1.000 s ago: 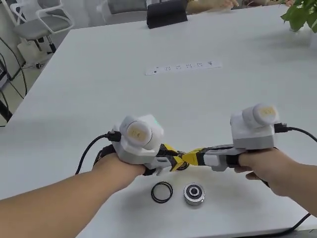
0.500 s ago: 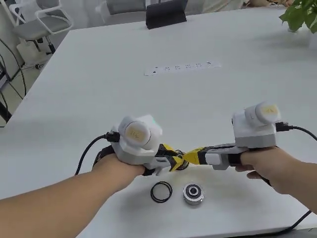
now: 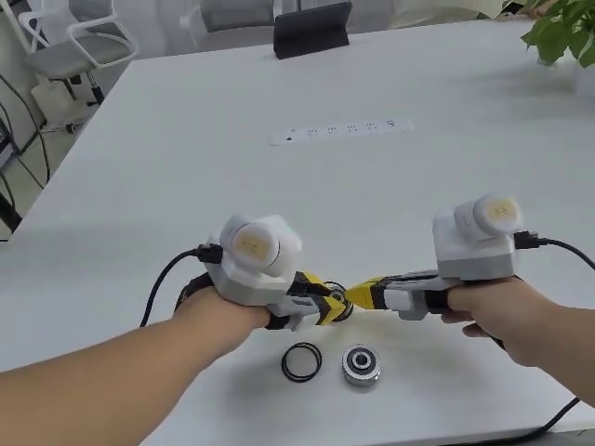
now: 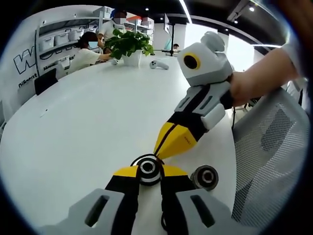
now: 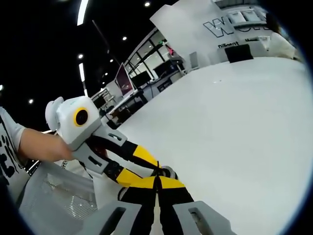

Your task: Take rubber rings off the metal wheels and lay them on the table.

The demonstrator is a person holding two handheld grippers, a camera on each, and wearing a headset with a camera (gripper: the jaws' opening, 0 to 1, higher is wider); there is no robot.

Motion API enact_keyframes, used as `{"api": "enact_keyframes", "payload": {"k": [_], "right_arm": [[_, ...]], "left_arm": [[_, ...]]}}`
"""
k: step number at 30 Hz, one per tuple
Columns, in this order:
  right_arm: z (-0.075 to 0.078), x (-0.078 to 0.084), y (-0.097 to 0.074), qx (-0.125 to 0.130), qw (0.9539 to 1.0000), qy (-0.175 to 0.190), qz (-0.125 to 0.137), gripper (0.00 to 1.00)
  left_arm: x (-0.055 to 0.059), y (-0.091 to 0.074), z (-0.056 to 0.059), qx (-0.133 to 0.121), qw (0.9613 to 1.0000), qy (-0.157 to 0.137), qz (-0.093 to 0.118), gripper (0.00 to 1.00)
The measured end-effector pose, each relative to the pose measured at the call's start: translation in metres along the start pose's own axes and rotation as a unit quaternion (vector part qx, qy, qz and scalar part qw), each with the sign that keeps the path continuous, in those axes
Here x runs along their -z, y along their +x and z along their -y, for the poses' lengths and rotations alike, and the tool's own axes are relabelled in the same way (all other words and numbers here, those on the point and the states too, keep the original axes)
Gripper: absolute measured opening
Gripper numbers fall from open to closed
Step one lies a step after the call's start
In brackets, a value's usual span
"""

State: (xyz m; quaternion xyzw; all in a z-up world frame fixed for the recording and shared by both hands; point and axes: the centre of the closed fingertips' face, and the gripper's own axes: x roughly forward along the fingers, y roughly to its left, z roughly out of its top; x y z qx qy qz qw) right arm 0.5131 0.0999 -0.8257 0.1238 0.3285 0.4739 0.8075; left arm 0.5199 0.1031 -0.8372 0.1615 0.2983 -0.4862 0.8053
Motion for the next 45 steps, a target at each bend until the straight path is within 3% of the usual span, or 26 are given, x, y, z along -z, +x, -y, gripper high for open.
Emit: {"api": "enact_keyframes", "payload": {"k": [10,20,30,45], "right_arm": [[-0.003,-0.006,-0.002,-0.004,1.0,0.003,0.009,0.0],[-0.009,-0.011,-0.007,-0.007,0.9998,0.006,0.019,0.0],[-0.021,-0.011,-0.01,-0.022,0.9996,0.004,0.019,0.0],[-0.038,-0.007,-0.008,-0.047,0.9988,0.0,0.008,0.0]], "left_arm": [[-0.007,-0.016,0.009,0.012,0.9997,0.011,0.018,0.19],[-0.015,-0.037,0.008,0.011,0.9989,0.002,0.046,0.28],[-0.013,-0.06,0.008,0.007,0.998,-0.004,0.063,0.38],[-0.004,-0.09,0.016,0.002,0.9969,-0.009,0.079,0.52]]}}
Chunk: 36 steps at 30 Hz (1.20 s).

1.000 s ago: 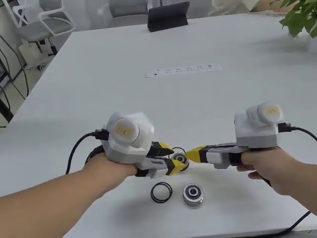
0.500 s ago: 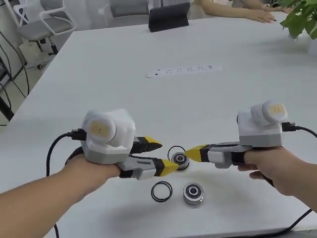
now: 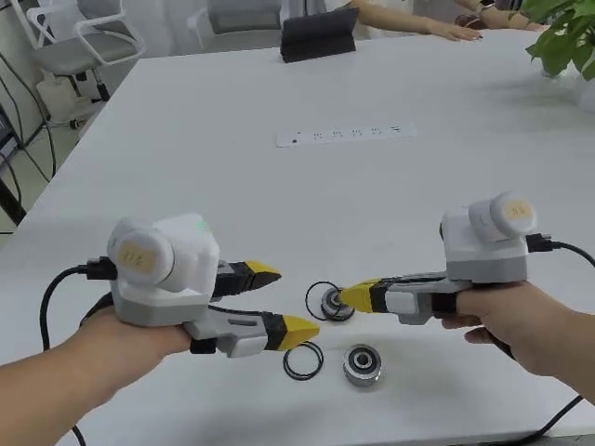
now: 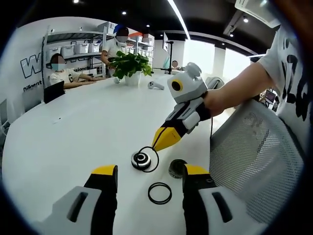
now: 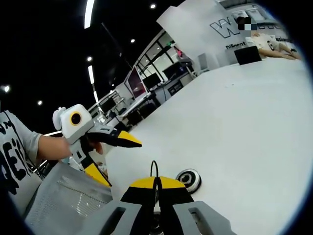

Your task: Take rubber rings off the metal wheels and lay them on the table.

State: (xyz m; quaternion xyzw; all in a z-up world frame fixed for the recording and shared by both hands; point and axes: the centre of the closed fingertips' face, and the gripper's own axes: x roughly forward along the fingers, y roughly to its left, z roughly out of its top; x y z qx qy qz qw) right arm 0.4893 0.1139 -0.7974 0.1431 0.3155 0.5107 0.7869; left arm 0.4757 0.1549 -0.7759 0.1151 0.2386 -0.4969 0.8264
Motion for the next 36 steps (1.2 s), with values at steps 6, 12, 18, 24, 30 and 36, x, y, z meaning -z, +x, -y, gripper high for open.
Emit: {"api": "enact_keyframes", "payload": {"k": [6,12,18,24,30,36], "right_arm": [[-0.004,0.003,0.003,-0.008,0.9999,0.0,-0.008,0.0],[-0.008,0.009,0.005,-0.017,0.9997,0.001,-0.02,0.0],[-0.016,0.017,0.012,-0.026,0.9989,0.0,-0.038,0.0],[-0.026,0.032,0.018,-0.037,0.9969,-0.009,-0.069,0.0],[-0.029,0.038,0.023,-0.042,0.9957,-0.012,-0.081,0.0],[-0.031,0.046,0.029,-0.042,0.9943,-0.014,-0.097,0.0]], "left_arm": [[0.0,-0.01,0.004,-0.001,1.0,-0.001,0.004,0.55],[0.002,-0.019,0.005,-0.007,0.9999,-0.01,0.009,0.61],[0.007,-0.027,0.007,-0.012,0.9997,-0.018,0.009,0.67],[0.013,-0.033,0.01,-0.013,0.9995,-0.027,0.007,0.69],[0.018,-0.038,0.012,-0.014,0.9995,-0.028,0.003,0.71],[0.022,-0.042,0.012,-0.016,0.9996,-0.023,-0.001,0.72]]}}
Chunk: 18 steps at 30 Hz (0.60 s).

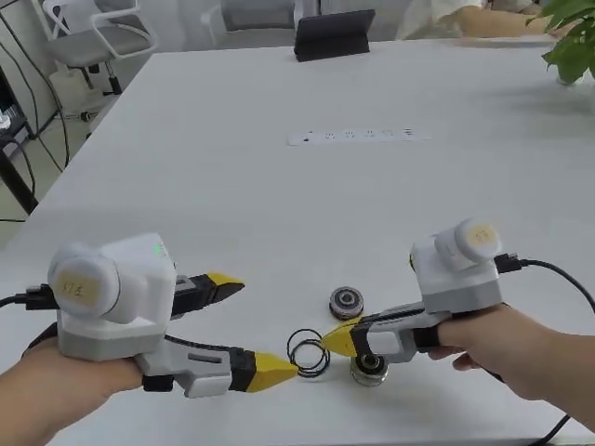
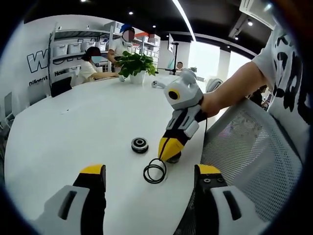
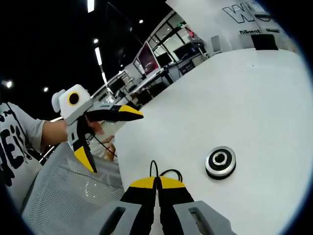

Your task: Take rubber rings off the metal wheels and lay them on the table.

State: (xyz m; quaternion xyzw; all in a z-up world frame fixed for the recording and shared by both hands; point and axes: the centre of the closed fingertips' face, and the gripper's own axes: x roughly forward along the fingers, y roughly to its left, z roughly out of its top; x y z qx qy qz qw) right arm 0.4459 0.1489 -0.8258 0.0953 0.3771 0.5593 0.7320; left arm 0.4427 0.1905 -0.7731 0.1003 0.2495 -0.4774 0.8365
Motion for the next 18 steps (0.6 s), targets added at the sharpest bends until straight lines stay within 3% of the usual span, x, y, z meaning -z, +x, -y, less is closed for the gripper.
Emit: {"api": "enact_keyframes", "payload": {"k": [18], "right_arm": [[0.012,0.007,0.004,0.028,0.9995,-0.007,-0.015,0.0]], "left_arm": [[0.006,-0.001,-0.003,-0.004,0.9999,-0.009,-0.003,0.71]]}}
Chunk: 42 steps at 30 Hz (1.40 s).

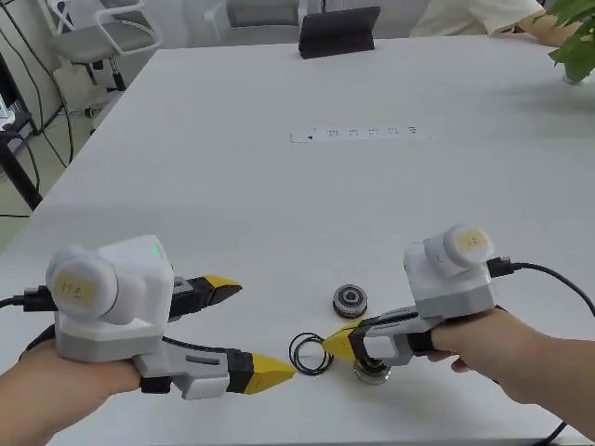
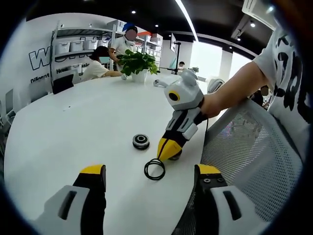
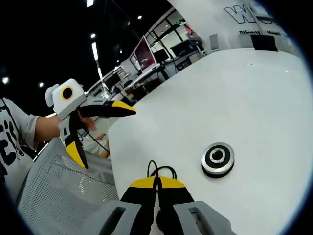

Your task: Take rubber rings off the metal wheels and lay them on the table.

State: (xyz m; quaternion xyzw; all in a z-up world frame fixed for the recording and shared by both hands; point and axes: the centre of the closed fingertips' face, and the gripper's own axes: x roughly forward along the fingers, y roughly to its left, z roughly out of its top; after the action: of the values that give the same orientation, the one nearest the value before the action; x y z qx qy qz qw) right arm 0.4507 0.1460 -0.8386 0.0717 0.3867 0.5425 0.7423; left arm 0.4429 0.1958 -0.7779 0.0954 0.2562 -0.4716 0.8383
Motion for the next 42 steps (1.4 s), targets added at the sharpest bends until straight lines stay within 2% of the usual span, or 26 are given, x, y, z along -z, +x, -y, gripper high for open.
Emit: {"api": "enact_keyframes", "payload": {"k": [13,26,33,42], "right_arm": [[0.005,0.002,0.001,0.011,0.9999,-0.001,-0.007,0.0],[0.002,0.005,-0.001,0.018,0.9986,-0.043,-0.027,0.06],[0.003,-0.005,-0.009,0.019,0.999,-0.039,-0.009,0.07],[0.014,-0.022,-0.025,0.034,0.9987,-0.029,0.026,0.08]], "left_arm": [[0.002,0.002,0.001,0.003,1.0,-0.002,-0.007,0.71],[0.004,0.004,0.003,0.008,0.9999,-0.003,-0.013,0.71],[0.002,0.005,0.002,0.01,0.9998,-0.001,-0.015,0.71],[-0.003,0.009,0.001,0.015,0.9997,0.006,-0.018,0.7]]}}
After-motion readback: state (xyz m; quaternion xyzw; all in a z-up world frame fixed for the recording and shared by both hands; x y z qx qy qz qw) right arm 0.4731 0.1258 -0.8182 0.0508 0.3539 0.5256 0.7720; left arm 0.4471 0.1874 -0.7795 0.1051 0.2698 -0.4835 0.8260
